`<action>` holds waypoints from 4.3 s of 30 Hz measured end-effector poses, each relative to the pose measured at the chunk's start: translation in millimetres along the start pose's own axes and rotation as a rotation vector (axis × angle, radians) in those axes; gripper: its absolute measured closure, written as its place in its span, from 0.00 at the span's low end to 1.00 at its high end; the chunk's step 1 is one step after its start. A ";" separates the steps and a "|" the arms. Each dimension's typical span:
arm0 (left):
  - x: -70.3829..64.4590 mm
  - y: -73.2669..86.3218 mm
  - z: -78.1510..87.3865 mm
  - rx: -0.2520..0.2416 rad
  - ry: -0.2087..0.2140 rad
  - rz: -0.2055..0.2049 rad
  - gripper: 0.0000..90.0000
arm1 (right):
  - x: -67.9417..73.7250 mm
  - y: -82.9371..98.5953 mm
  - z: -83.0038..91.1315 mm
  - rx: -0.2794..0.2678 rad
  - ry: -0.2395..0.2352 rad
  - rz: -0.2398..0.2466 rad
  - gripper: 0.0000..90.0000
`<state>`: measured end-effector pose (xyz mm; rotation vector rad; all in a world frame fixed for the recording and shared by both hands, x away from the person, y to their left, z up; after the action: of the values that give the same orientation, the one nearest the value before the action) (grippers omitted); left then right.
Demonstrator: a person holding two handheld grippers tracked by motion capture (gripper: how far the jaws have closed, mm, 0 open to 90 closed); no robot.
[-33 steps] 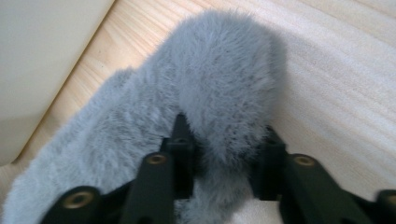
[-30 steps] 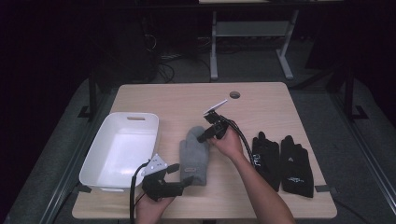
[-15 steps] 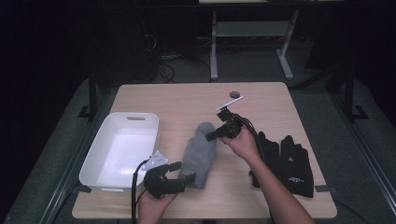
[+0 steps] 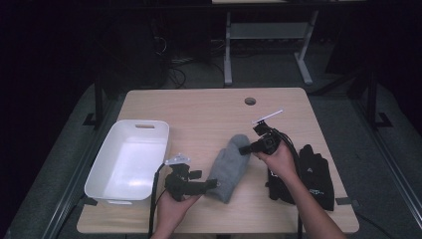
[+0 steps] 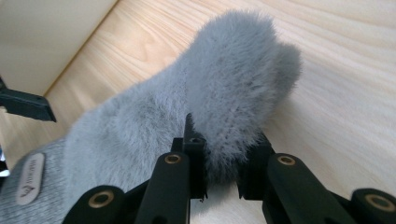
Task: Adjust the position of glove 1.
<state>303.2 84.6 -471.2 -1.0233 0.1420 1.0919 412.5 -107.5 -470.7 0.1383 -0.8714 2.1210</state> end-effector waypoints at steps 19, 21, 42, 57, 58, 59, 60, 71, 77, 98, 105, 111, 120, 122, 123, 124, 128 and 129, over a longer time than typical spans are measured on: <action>7.0 11.8 -37.9 0.221 0.124 0.186 0.24 | -20.5 23.3 -10.9 -0.026 -0.023 -0.083 0.84; 7.4 12.5 -37.0 0.228 0.150 0.194 0.33 | -20.4 23.4 -11.3 -0.027 -0.023 -0.083 0.84; -3.1 5.3 -25.9 0.210 0.181 0.142 0.53 | -8.0 10.3 13.9 -0.100 -0.052 -0.081 0.84; -23.4 -16.4 -3.4 0.160 0.179 0.070 0.53 | 11.0 -15.9 46.3 -0.154 -0.059 -0.069 0.84; -25.6 -20.1 1.0 0.156 0.181 0.061 0.53 | 12.9 -18.9 49.1 -0.155 -0.054 -0.063 0.84; -26.4 -21.3 3.0 0.157 0.181 0.060 0.53 | 14.0 -20.4 50.3 -0.156 -0.057 -0.058 0.84; -26.8 -22.8 4.8 0.154 0.180 0.053 0.53 | 15.3 -22.4 51.9 -0.156 -0.054 -0.055 0.84; -29.2 -35.9 29.5 0.121 0.162 0.027 0.53 | 32.1 -43.3 61.1 -0.182 -0.076 -0.040 0.84; -26.7 -42.1 41.1 0.107 0.165 0.019 0.53 | 40.7 -55.0 62.9 -0.181 -0.096 -0.038 0.84; -9.0 -61.6 87.7 0.051 0.135 0.006 0.52 | 74.3 -105.1 58.9 -0.182 -0.156 -0.001 0.83; -4.2 -64.4 103.0 0.030 0.130 0.011 0.52 | 86.0 -119.2 55.2 -0.182 -0.177 0.014 0.83; 0.5 -65.2 114.4 0.016 0.125 0.025 0.52 | 96.1 -128.9 52.0 -0.176 -0.188 0.029 0.82; 8.1 -67.2 132.4 -0.010 0.111 0.034 0.52 | 113.7 -147.2 45.7 -0.175 -0.200 0.055 0.82; 10.0 -67.5 135.6 -0.014 0.110 0.033 0.52 | 116.4 -150.5 44.1 -0.173 -0.205 0.056 0.82; 10.8 -67.2 137.2 -0.013 0.108 0.038 0.52 | 117.6 -152.1 43.0 -0.171 -0.206 0.057 0.82; 11.4 -67.4 138.8 -0.018 0.107 0.045 0.52 | 119.0 -153.7 41.9 -0.171 -0.209 0.055 0.82; 15.3 -67.6 146.2 -0.021 0.100 0.043 0.52 | 125.1 -160.2 37.9 -0.171 -0.220 0.062 0.82; 16.1 -67.9 148.7 -0.028 0.099 0.049 0.52 | 126.7 -161.5 37.2 -0.171 -0.224 0.061 0.82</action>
<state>310.0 200.6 -355.1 -1.1046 0.2339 1.0906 439.7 20.3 -308.1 0.2678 -1.1978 2.1032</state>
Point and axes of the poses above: each handheld gripper's, and its own axes: z roughly backward along the jaws, y roughly out of its underside, x roughly to its left, the point moved 7 cm from there along -z, roughly forward along the jaws, and after that the axes turned 6 degrees about z, right-handed, at the moved point
